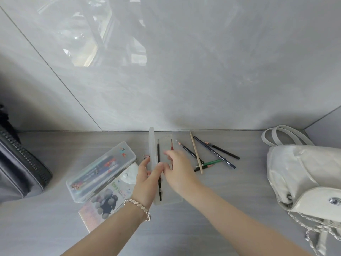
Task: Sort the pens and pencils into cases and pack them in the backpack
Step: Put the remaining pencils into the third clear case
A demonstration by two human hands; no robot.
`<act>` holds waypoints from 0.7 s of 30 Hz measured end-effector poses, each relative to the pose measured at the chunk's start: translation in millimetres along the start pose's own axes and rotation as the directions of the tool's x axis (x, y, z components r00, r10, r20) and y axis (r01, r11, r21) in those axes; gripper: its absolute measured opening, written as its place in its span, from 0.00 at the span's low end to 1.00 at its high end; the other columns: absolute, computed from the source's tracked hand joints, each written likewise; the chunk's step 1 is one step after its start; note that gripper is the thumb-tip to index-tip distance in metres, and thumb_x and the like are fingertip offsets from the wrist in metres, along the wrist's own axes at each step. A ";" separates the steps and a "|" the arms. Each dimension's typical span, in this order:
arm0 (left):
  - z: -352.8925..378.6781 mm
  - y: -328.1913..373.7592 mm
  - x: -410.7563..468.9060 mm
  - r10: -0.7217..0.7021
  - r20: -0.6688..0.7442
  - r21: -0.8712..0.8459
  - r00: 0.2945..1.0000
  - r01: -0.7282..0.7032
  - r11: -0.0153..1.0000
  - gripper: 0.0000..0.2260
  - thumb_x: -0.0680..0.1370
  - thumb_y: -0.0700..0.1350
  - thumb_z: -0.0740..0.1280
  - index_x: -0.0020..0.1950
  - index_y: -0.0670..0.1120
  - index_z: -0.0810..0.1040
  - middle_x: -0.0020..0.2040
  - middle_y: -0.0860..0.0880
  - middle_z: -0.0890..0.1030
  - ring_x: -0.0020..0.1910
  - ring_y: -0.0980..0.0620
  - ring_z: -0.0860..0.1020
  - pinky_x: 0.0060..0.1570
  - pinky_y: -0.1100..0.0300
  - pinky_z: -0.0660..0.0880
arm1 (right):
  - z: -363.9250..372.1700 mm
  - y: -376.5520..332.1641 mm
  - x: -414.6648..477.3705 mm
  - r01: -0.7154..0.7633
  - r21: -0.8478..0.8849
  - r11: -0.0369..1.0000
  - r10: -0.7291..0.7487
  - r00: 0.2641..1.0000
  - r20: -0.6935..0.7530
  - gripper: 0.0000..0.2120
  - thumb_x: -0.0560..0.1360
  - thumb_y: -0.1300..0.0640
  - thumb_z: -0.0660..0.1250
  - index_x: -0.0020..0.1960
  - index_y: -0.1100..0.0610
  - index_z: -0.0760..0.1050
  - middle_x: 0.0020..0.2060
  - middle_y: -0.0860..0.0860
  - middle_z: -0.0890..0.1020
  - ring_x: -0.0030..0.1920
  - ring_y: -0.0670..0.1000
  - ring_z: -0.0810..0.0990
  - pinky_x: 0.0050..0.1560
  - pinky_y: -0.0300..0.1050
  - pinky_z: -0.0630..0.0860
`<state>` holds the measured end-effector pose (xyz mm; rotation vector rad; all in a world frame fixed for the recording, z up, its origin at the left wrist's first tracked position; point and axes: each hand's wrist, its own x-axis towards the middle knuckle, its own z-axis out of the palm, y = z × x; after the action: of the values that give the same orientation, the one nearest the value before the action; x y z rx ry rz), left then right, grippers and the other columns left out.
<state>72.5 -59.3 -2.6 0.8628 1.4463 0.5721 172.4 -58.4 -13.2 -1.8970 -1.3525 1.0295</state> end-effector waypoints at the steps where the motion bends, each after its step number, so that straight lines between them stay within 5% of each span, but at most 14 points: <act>1: -1.6 0.2 2.3 0.000 -0.009 0.011 1.000 0.000 1.000 0.33 0.70 0.57 0.67 0.72 0.51 0.61 0.61 0.37 0.75 0.58 0.43 0.77 0.63 0.44 0.72 | -3.2 2.9 0.5 0.043 0.006 0.999 -0.043 0.998 -0.049 0.14 0.75 0.66 0.59 0.60 0.60 0.74 0.56 0.55 0.77 0.57 0.52 0.75 0.60 0.44 0.72; 4: -4.9 1.6 8.3 0.005 -0.016 0.027 1.000 -0.005 1.000 0.34 0.68 0.59 0.66 0.72 0.53 0.61 0.62 0.40 0.74 0.54 0.49 0.78 0.61 0.49 0.72 | -19.7 22.2 15.0 0.035 -0.009 0.999 -0.037 0.976 -0.215 0.11 0.74 0.68 0.60 0.50 0.60 0.79 0.48 0.55 0.81 0.48 0.51 0.77 0.53 0.42 0.73; 8: -2.5 2.4 17.3 0.008 -0.037 0.029 0.999 -0.007 1.000 0.30 0.71 0.57 0.67 0.71 0.53 0.63 0.61 0.40 0.74 0.55 0.49 0.77 0.53 0.56 0.75 | -37.2 65.5 58.4 -0.200 -0.194 0.960 0.145 0.953 -0.266 0.11 0.76 0.64 0.59 0.56 0.63 0.74 0.54 0.59 0.77 0.55 0.57 0.75 0.55 0.47 0.70; 11: 1.9 4.5 21.4 0.008 -0.058 0.025 0.998 -0.007 1.000 0.23 0.77 0.51 0.65 0.70 0.51 0.64 0.60 0.38 0.76 0.45 0.54 0.76 0.41 0.66 0.71 | -35.1 87.4 81.8 -0.310 -0.408 0.858 0.234 0.946 -0.226 0.12 0.77 0.61 0.60 0.59 0.63 0.70 0.58 0.61 0.75 0.58 0.61 0.74 0.55 0.50 0.71; 14: 1.8 7.8 27.3 0.013 -0.079 0.018 0.997 -0.012 1.000 0.22 0.77 0.49 0.64 0.70 0.50 0.64 0.59 0.39 0.76 0.41 0.57 0.74 0.38 0.67 0.70 | -28.5 96.7 91.6 -0.321 -0.504 0.802 0.271 0.947 -0.172 0.12 0.77 0.63 0.58 0.60 0.63 0.68 0.60 0.62 0.72 0.58 0.61 0.75 0.53 0.50 0.73; 18: -3.8 8.3 34.8 0.006 -0.095 0.006 0.995 -0.005 1.000 0.21 0.78 0.48 0.63 0.70 0.49 0.64 0.44 0.50 0.75 0.38 0.60 0.73 0.27 0.75 0.70 | -26.3 94.5 92.6 -0.272 -0.501 0.822 0.240 0.962 -0.128 0.12 0.77 0.64 0.56 0.59 0.64 0.69 0.61 0.61 0.70 0.56 0.62 0.76 0.50 0.50 0.72; 21: -8.2 7.6 36.8 0.009 -0.116 -0.004 0.993 -0.009 1.000 0.22 0.78 0.49 0.63 0.71 0.50 0.64 0.45 0.51 0.74 0.40 0.60 0.74 0.34 0.68 0.68 | -23.9 92.6 82.7 -0.154 -0.565 0.810 0.170 0.985 -0.025 0.11 0.76 0.60 0.58 0.57 0.62 0.69 0.58 0.59 0.72 0.56 0.60 0.75 0.50 0.50 0.71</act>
<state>68.6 -24.4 -18.3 0.8441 1.5465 0.6411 254.0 -9.5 -96.4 -2.4762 -1.6683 0.7778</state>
